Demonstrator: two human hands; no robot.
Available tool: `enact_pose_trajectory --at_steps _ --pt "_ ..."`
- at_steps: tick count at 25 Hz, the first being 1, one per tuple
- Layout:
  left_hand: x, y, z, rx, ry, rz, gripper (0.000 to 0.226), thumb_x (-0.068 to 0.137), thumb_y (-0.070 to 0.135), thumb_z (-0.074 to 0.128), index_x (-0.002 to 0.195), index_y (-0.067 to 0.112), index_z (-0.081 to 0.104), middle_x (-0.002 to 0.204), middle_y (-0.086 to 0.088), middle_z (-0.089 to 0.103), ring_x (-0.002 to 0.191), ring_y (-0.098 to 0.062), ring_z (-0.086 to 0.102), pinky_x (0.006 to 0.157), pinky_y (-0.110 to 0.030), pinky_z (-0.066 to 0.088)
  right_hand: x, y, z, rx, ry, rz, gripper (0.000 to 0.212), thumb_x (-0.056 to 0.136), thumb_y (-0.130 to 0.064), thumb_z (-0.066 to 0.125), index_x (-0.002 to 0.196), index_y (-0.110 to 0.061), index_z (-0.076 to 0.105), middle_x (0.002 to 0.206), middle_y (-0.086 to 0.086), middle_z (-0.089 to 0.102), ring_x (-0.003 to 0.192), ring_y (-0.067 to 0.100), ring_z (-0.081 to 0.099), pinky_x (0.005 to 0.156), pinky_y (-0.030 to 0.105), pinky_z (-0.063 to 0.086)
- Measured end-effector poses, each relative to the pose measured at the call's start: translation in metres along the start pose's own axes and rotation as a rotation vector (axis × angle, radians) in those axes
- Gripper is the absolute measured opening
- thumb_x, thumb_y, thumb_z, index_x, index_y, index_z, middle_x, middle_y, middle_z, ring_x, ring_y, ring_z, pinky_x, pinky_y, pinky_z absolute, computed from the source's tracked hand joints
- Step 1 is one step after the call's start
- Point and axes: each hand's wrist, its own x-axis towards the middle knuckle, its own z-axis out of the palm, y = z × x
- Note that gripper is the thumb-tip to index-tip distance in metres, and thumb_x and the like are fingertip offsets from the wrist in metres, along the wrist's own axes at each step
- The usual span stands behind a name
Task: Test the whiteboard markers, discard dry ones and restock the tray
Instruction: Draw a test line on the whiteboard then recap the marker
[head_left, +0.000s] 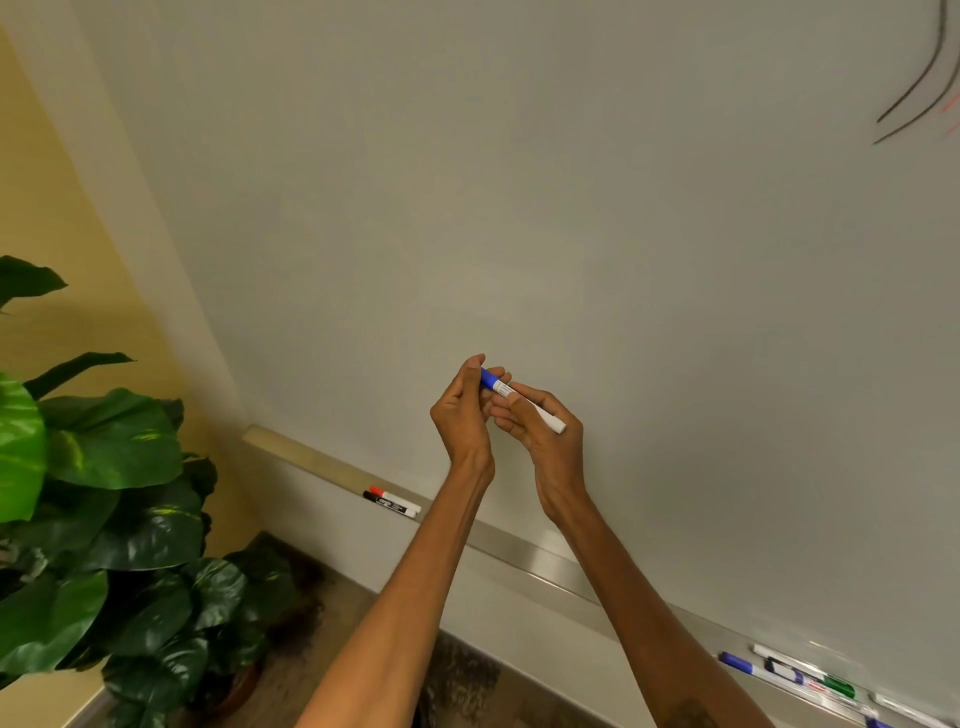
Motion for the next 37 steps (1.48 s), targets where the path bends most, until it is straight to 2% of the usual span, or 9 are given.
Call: enact_pose_trajectory --at_steps 7,10,15,18,23,28,31,33,37 --pt "0.032 -0.002 -0.075 0.066 0.124 -0.091 0.022 0.099 0.017 0.058 0.112 0.006 0.071 0.095 -0.014 0.076 0.091 -0.026 0.075 0.087 -0.037 0.059 -0.006 0.059 0.029 -0.046 -0.186 0.212 0.026 0.1 -0.023 0.053 0.118 -0.012 0.068 0.109 0.012 0.074 0.096 0.031 0.072 0.086 0.038 0.059" --pt "0.04 -0.008 -0.113 0.114 0.17 -0.175 0.022 0.097 0.018 0.061 0.11 0.005 0.073 0.095 -0.012 0.077 0.092 -0.027 0.074 0.088 -0.038 0.059 -0.008 0.085 0.041 -0.178 -0.242 0.279 0.02 0.098 -0.021 0.058 0.112 -0.016 0.071 0.102 0.008 0.076 0.092 0.028 0.073 0.088 0.04 0.058" --pt "0.044 -0.021 -0.175 0.237 0.225 -0.269 0.02 0.097 0.02 0.061 0.107 0.008 0.075 0.093 -0.007 0.078 0.09 -0.024 0.074 0.083 -0.034 0.06 -0.012 0.138 0.061 -0.39 -0.438 0.477 0.031 0.096 -0.023 0.061 0.124 -0.011 0.067 0.107 0.006 0.075 0.095 0.02 0.073 0.095 0.04 0.056" --pt "0.046 -0.031 -0.216 0.309 0.235 -0.369 0.02 0.097 0.019 0.061 0.106 0.007 0.075 0.095 -0.008 0.077 0.086 -0.023 0.072 0.078 -0.031 0.061 -0.019 0.169 0.07 -0.433 -0.527 0.618 0.027 0.097 -0.019 0.06 0.12 -0.01 0.068 0.104 0.008 0.075 0.095 0.021 0.073 0.089 0.034 0.058" --pt "0.051 -0.047 -0.279 0.456 0.335 -0.459 0.02 0.095 0.02 0.065 0.108 0.012 0.076 0.102 0.002 0.071 0.099 -0.019 0.063 0.094 -0.035 0.054 -0.043 0.22 0.087 -0.413 -0.53 0.788 0.021 0.09 -0.007 0.066 0.11 -0.003 0.068 0.101 0.016 0.075 0.094 0.03 0.073 0.088 0.037 0.059" --pt "0.041 -0.068 -0.355 0.559 0.416 -0.543 0.012 0.089 0.023 0.07 0.096 0.022 0.079 0.109 0.003 0.074 0.107 -0.016 0.066 0.105 -0.036 0.049 -0.075 0.286 0.092 -0.54 -0.502 0.915 0.023 0.084 0.001 0.07 0.106 0.003 0.067 0.091 0.019 0.072 0.072 0.023 0.071 0.074 0.032 0.06" --pt "0.029 -0.083 -0.399 0.616 0.419 -0.629 0.01 0.087 0.021 0.07 0.088 0.026 0.079 0.11 -0.003 0.075 0.107 -0.019 0.068 0.103 -0.036 0.051 -0.101 0.326 0.079 -0.795 -0.538 0.953 0.006 0.081 0.002 0.069 0.083 -0.004 0.07 0.074 0.016 0.066 0.054 0.016 0.063 0.061 0.028 0.055" --pt "0.019 -0.08 -0.409 0.604 0.427 -0.658 0.018 0.093 0.015 0.065 0.107 0.012 0.075 0.119 -0.009 0.071 0.112 -0.023 0.065 0.1 -0.033 0.05 -0.118 0.352 0.063 -0.992 -0.632 0.976 0.005 0.078 -0.004 0.072 0.074 -0.007 0.072 0.074 0.015 0.068 0.062 0.023 0.067 0.07 0.036 0.06" --pt "0.009 -0.079 -0.425 0.558 0.471 -0.723 0.024 0.095 0.016 0.062 0.116 0.008 0.071 0.122 -0.006 0.068 0.115 -0.023 0.063 0.081 -0.029 0.049 -0.142 0.381 0.047 -1.284 -0.797 0.973 0.028 0.08 -0.019 0.075 0.1 0.001 0.074 0.1 0.02 0.073 0.096 0.03 0.071 0.087 0.039 0.057"
